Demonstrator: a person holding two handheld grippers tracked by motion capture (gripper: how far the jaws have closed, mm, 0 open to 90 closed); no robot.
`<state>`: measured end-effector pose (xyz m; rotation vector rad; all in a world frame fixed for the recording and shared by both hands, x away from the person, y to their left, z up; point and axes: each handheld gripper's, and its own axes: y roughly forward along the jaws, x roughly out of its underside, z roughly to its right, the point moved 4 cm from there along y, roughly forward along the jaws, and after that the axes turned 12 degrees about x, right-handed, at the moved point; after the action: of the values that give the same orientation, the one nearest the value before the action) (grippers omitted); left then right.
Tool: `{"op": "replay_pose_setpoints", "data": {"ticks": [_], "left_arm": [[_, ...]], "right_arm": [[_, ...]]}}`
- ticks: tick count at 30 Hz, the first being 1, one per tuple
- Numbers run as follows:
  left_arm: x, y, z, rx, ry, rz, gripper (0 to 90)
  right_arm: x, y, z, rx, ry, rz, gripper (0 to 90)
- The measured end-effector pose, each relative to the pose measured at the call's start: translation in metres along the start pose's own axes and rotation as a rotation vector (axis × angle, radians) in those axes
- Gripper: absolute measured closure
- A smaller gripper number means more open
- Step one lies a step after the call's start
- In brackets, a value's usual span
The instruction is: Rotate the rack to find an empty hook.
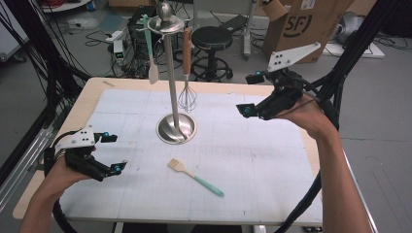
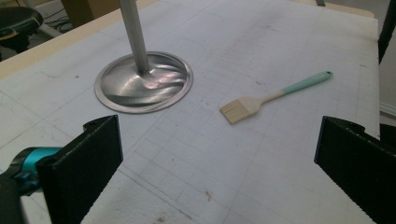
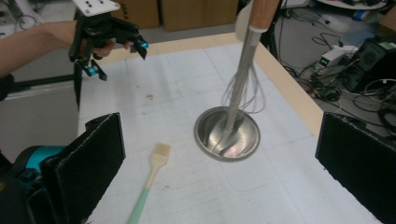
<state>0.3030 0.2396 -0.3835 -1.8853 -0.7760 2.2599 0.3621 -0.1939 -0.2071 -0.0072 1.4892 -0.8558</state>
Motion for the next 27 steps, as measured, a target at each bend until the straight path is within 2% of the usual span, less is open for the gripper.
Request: {"op": "replay_pose_setpoints", "data": {"ticks": [3,7,12,15,17,21,22,27], "left_arm": [[0.000,-0.001,0.001,0.001,0.003,-0.002,1.6],[-0.001,-0.001,0.001,0.001,0.002,0.003,1.7],[-0.002,-0.001,0.001,0.000,0.006,0.002,1.7],[-0.002,-0.001,0.001,-0.004,0.011,0.000,1.7],[-0.002,-0.002,0.001,-0.004,0.008,0.004,1.6],[-0.002,-0.003,0.001,-0.003,0.007,0.011,1.7],[-0.002,-0.003,0.001,-0.004,0.005,0.013,1.7],[-0.002,-0.006,0.000,-0.012,0.002,0.021,1.7]], "right_arm": [[0.012,-0.004,-0.004,0.008,0.008,-0.009,0.0],[0.026,-0.008,-0.007,0.011,0.024,0.017,0.0],[0.045,-0.011,-0.010,0.020,0.037,0.010,0.0],[0.054,-0.010,-0.011,0.026,0.029,0.014,0.0],[0.062,-0.007,-0.012,0.040,0.024,-0.006,0.0],[0.079,-0.002,-0.014,0.048,0.055,-0.008,0.0],[0.083,-0.001,-0.014,0.038,0.058,-0.002,0.0],[0.107,0.000,-0.016,0.056,0.085,0.025,0.0]]}}
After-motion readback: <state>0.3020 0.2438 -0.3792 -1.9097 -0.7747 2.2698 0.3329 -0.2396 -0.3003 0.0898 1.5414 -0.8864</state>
